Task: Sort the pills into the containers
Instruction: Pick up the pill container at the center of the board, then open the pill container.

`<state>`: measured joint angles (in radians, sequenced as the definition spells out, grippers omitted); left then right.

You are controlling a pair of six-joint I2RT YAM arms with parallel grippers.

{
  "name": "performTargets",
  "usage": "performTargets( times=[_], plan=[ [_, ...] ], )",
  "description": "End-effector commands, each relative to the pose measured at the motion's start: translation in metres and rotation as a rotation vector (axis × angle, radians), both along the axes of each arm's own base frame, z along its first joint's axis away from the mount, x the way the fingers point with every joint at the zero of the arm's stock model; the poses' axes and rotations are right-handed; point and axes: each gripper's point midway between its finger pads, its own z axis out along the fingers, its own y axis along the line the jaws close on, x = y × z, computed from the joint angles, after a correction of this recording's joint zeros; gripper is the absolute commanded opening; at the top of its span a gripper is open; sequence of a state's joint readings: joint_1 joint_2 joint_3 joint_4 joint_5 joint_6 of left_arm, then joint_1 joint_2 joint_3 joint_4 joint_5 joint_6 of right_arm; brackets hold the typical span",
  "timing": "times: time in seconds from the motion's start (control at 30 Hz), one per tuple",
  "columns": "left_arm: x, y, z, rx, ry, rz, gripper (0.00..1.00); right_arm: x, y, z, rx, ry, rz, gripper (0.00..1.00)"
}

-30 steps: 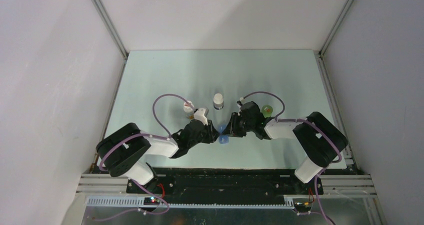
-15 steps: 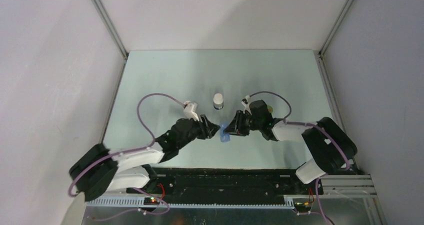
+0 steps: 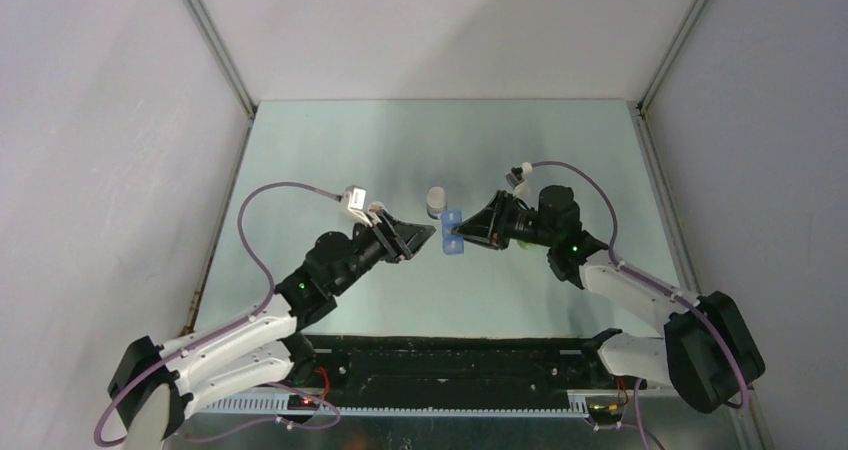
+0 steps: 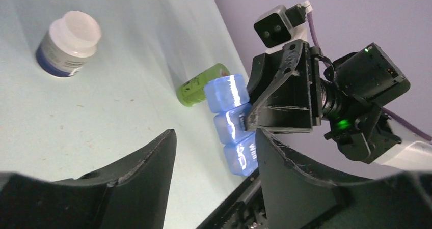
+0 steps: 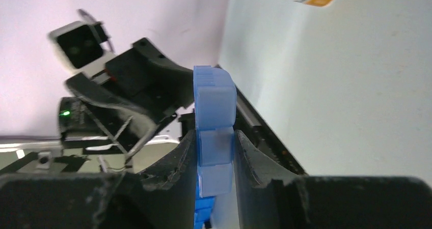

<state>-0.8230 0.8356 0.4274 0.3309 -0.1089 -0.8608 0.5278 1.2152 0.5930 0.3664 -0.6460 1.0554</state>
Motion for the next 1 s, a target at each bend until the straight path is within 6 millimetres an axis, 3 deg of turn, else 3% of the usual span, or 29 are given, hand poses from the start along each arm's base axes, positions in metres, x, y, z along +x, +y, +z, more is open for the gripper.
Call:
performTargets(
  times=[0.0,0.13,0.3,0.5,0.97],
  plan=[
    [-0.006,-0.016,0.047,-0.137,-0.043,-0.086,0.62,-0.012,-0.002,0.052,0.157,-0.023,0.041,0.00],
    [-0.013,-0.026,0.061,-0.194,-0.052,-0.151,0.57,-0.018,-0.005,0.074,0.218,-0.031,0.053,0.00],
    [-0.024,-0.035,0.083,-0.295,-0.069,-0.230,0.56,-0.021,-0.006,0.084,0.252,-0.026,0.060,0.00],
    [-0.026,-0.035,0.089,-0.318,-0.066,-0.239,0.58,-0.023,-0.005,0.092,0.281,-0.042,0.075,0.00],
    [-0.019,-0.037,0.091,-0.403,0.028,-0.210,0.45,-0.030,0.003,0.090,0.279,-0.077,0.123,0.00]
  ],
)
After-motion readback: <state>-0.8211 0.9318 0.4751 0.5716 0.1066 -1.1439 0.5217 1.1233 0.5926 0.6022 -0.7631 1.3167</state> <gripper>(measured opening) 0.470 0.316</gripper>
